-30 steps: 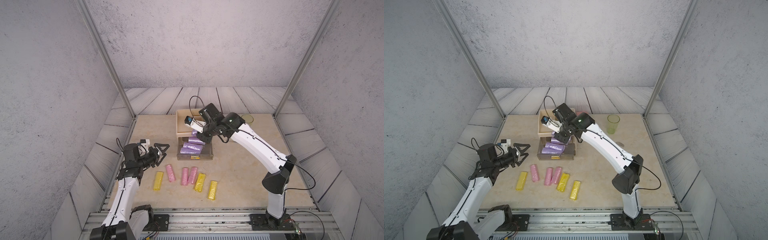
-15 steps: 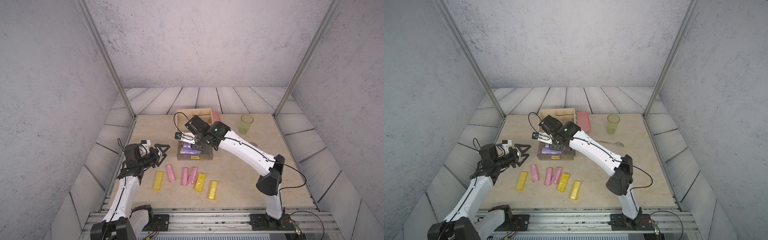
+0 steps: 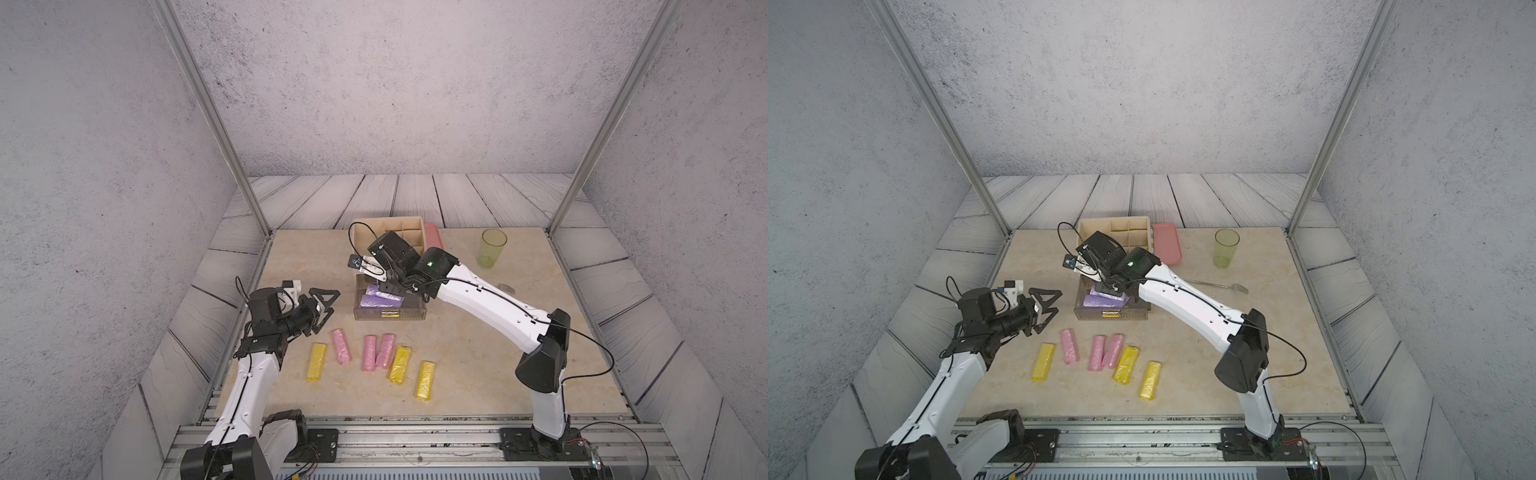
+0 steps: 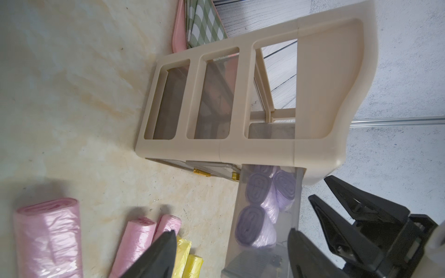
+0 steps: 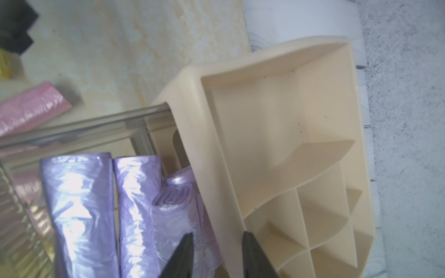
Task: Sort the rolls of trash bags by color and place them into the drawer
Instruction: Place the roll of trash bags in the drawer, then close the drawer in the storage box.
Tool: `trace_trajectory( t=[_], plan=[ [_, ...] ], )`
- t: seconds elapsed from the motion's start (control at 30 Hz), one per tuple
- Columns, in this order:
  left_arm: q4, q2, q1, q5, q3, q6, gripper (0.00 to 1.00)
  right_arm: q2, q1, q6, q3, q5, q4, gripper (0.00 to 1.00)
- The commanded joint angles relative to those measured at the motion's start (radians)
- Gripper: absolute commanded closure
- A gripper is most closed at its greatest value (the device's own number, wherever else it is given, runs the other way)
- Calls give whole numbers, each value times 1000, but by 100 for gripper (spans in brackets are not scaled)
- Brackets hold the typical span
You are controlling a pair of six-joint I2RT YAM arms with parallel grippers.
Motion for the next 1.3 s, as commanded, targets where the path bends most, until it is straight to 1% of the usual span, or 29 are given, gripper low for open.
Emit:
trace_trajectory(
  t=[0.0,0.1,0.17,0.2,0.3,0.33,0.37,0.43,0.5,0.53,0.57,0.63,0.7,0.87,1.0,1.13,1.27],
  plan=[
    [-55,-26,-7,-3,43,52,23,-209,-3,145,-122,-28,111,72],
    [-61,-35,-7,-26,50,57,26,-372,-2,259,-303,-111,223,76],
    [-48,-29,-6,-30,50,52,28,-447,-2,330,-389,-175,258,78],
    [-42,-24,-7,-29,53,50,29,-487,-2,374,-441,-230,275,80],
    [-39,-12,-7,-34,71,57,33,-559,-2,474,-576,-337,314,86],
    [-41,-10,-6,-42,87,67,37,-576,-2,497,-615,-351,327,88],
    [-47,-4,-6,-61,106,82,42,-596,-2,530,-661,-355,350,88],
    [-76,16,-7,-101,166,124,46,-635,-2,579,-739,-373,396,88],
    [-163,57,-7,-152,271,208,46,-671,-2,620,-801,-411,436,86],
    [-185,82,-9,-177,318,239,44,-684,-2,641,-828,-429,454,84],
    [-206,107,-15,-206,371,264,39,-694,-2,660,-845,-446,463,83],
    [-268,167,-33,-261,479,330,34,-699,-1,695,-871,-478,474,82],
    [-316,233,-68,-321,580,391,34,-698,0,722,-893,-510,487,82],
    [-484,448,-176,-393,855,546,36,-697,4,775,-950,-556,554,80],
    [-570,541,-233,-457,989,619,34,-678,10,801,-964,-579,574,80],
    [-687,637,-302,-529,1136,706,34,-657,18,815,-975,-595,599,80],
    [-747,707,-353,-616,1219,752,37,-646,24,820,-976,-590,616,80]
  ],
)
